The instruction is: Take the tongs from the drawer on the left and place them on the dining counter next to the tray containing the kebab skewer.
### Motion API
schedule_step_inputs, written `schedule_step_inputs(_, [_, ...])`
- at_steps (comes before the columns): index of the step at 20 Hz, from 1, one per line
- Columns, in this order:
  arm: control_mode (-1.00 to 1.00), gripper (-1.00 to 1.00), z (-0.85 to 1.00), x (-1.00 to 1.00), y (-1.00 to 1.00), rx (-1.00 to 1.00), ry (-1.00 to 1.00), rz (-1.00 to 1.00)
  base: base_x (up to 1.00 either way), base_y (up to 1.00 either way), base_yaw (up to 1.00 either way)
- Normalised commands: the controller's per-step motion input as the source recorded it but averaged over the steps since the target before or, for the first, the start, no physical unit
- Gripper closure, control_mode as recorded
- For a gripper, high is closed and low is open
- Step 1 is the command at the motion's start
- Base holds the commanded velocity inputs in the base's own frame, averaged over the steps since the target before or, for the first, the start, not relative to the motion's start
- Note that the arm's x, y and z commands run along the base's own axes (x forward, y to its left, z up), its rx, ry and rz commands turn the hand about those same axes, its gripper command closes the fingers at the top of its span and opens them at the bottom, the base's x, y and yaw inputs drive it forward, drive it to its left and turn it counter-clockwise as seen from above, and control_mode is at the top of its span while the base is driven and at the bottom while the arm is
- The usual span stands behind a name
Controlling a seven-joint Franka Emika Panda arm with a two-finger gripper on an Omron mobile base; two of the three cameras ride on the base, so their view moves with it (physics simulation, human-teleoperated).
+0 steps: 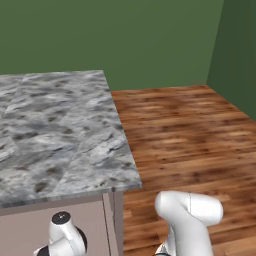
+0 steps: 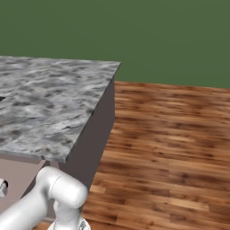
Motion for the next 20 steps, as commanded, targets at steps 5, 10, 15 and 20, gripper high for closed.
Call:
schedule_step_inputs(5, [-1.00,-1.00,-0.32,0.00,-0.05,0.00,0.00,0.00,0.00,0.00,0.00])
schedule_step_inputs(10, [-1.00,-1.00,-0.29,0.01,0.00,0.00,0.00,0.00,0.00,0.00,0.00])
schedule_step_inputs(15, [-1.00,-1.00,-0.40,0.05,0.02,0.00,0.00,0.00,0.00,0.00,0.00])
schedule_step_inputs(20, [-1.00,1.00,-0.52,0.00,0.00,0.01,-0.01,0.00,0.00,0.00,0.00])
